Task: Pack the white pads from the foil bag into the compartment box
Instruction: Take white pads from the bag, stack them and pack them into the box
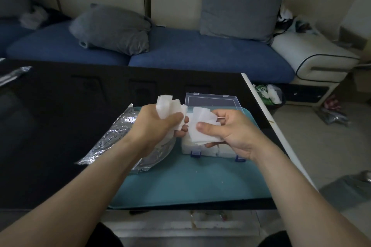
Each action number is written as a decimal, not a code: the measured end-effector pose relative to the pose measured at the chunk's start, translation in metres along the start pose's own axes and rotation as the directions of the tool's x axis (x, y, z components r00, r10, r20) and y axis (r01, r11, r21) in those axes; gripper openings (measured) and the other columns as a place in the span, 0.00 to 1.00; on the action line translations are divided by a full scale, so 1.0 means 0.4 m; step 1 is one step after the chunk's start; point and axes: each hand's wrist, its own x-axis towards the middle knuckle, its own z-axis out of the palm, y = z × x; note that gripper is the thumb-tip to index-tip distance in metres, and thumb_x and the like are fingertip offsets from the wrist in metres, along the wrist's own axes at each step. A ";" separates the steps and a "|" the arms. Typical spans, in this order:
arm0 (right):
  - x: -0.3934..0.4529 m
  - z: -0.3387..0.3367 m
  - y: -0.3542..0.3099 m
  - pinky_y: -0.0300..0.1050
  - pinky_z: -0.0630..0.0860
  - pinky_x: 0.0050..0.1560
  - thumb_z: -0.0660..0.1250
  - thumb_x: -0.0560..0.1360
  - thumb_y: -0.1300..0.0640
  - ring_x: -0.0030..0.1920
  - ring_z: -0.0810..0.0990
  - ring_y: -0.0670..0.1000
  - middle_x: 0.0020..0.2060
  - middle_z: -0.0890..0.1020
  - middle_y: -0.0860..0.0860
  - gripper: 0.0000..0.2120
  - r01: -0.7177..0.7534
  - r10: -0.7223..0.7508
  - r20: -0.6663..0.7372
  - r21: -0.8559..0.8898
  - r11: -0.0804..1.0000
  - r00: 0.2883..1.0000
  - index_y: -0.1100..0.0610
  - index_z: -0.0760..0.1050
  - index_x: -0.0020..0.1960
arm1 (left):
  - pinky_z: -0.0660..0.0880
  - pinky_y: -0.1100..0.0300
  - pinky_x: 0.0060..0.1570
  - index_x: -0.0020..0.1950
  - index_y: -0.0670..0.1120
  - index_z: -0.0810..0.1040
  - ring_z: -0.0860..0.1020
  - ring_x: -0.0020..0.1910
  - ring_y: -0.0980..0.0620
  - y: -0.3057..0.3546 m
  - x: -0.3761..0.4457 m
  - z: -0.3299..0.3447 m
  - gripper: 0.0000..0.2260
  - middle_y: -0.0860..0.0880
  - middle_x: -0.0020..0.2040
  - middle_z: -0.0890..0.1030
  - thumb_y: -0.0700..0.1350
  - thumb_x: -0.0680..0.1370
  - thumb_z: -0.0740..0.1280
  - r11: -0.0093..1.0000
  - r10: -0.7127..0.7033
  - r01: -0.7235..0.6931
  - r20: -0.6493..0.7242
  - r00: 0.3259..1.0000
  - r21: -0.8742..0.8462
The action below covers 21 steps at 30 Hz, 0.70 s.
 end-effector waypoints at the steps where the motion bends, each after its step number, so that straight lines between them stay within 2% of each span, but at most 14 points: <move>1: -0.002 -0.005 -0.004 0.45 0.81 0.33 0.79 0.64 0.61 0.42 0.87 0.56 0.44 0.87 0.58 0.23 0.005 -0.005 -0.010 -0.003 1.000 1.000 0.63 0.78 0.57 | 0.78 0.64 0.31 0.52 0.31 0.80 0.81 0.29 0.52 -0.002 0.002 0.000 0.06 0.39 0.42 0.84 0.34 0.79 0.68 1.000 -0.006 0.006 -0.010 1.000 -0.007; 3: -0.007 -0.011 -0.010 0.46 0.82 0.33 0.80 0.61 0.58 0.41 0.87 0.57 0.43 0.87 0.57 0.28 0.027 -0.029 -0.025 -0.079 0.997 0.999 0.62 0.77 0.58 | 0.79 0.62 0.33 0.51 0.34 0.81 0.82 0.32 0.50 -0.003 0.003 0.004 0.08 0.41 0.41 0.84 0.39 0.77 0.70 0.999 -0.022 0.023 0.025 0.999 -0.044; 5: -0.011 -0.008 -0.013 0.48 0.83 0.34 0.81 0.61 0.58 0.41 0.87 0.57 0.42 0.88 0.55 0.28 0.065 -0.069 -0.019 -0.162 0.985 0.997 0.62 0.76 0.57 | 0.79 0.59 0.35 0.49 0.38 0.83 0.82 0.36 0.48 0.001 -0.004 0.014 0.10 0.41 0.42 0.85 0.44 0.74 0.72 0.998 -0.033 0.039 0.114 0.993 -0.051; 7: -0.014 -0.003 -0.017 0.51 0.84 0.38 0.82 0.60 0.59 0.41 0.87 0.56 0.43 0.88 0.54 0.27 0.090 -0.095 -0.017 -0.211 0.973 0.995 0.62 0.77 0.55 | 0.77 0.58 0.34 0.49 0.38 0.83 0.81 0.36 0.49 0.006 -0.012 0.027 0.08 0.44 0.39 0.85 0.41 0.74 0.74 1.000 -0.009 0.008 0.123 0.992 0.009; 9: -0.018 -0.008 -0.018 0.54 0.85 0.42 0.84 0.57 0.58 0.41 0.88 0.56 0.44 0.87 0.55 0.28 0.074 -0.082 -0.021 -0.244 0.967 0.996 0.57 0.78 0.54 | 0.74 0.64 0.29 0.46 0.38 0.81 0.78 0.28 0.55 0.010 -0.017 0.037 0.01 0.50 0.30 0.82 0.34 0.75 0.72 1.000 0.000 -0.002 0.061 0.998 0.024; 11: -0.020 -0.020 -0.023 0.52 0.84 0.45 0.85 0.58 0.58 0.41 0.88 0.54 0.44 0.87 0.53 0.28 0.029 -0.043 -0.037 -0.328 0.944 0.998 0.53 0.77 0.54 | 0.70 0.67 0.24 0.41 0.39 0.78 0.74 0.22 0.58 0.008 -0.017 0.038 0.06 0.53 0.24 0.78 0.30 0.75 0.70 0.999 0.014 -0.015 0.024 1.000 0.032; 14: -0.017 -0.039 -0.023 0.50 0.84 0.41 0.84 0.60 0.64 0.40 0.87 0.55 0.43 0.87 0.55 0.27 -0.011 -0.018 -0.097 -0.293 0.956 0.995 0.58 0.78 0.56 | 0.68 0.67 0.23 0.40 0.38 0.77 0.72 0.22 0.57 0.003 -0.005 0.030 0.06 0.54 0.23 0.76 0.31 0.75 0.69 0.997 0.037 -0.036 -0.015 0.999 0.063; 16: -0.018 -0.054 -0.030 0.48 0.82 0.38 0.84 0.58 0.64 0.38 0.87 0.54 0.43 0.87 0.55 0.27 -0.001 -0.036 -0.127 -0.283 0.959 0.991 0.58 0.79 0.54 | 0.69 0.68 0.24 0.38 0.40 0.77 0.73 0.22 0.58 0.000 0.004 0.022 0.07 0.54 0.23 0.76 0.32 0.75 0.69 0.991 0.051 -0.047 -0.025 0.998 0.126; 18: -0.028 -0.068 -0.044 0.44 0.79 0.36 0.84 0.56 0.60 0.35 0.85 0.50 0.41 0.87 0.53 0.28 0.015 -0.043 -0.079 -0.328 0.945 0.996 0.55 0.79 0.53 | 0.69 0.69 0.25 0.38 0.43 0.77 0.74 0.22 0.60 -0.004 0.013 0.013 0.08 0.56 0.23 0.77 0.34 0.74 0.71 0.964 0.096 -0.094 0.003 0.995 0.248; 21: -0.041 -0.073 -0.052 0.43 0.79 0.40 0.85 0.56 0.58 0.34 0.85 0.48 0.37 0.87 0.50 0.32 0.047 -0.044 0.017 -0.444 0.895 0.999 0.50 0.78 0.57 | 0.68 0.71 0.27 0.38 0.47 0.77 0.74 0.23 0.63 -0.007 0.013 0.013 0.09 0.59 0.23 0.77 0.36 0.73 0.73 0.903 0.108 -0.161 0.151 0.983 0.398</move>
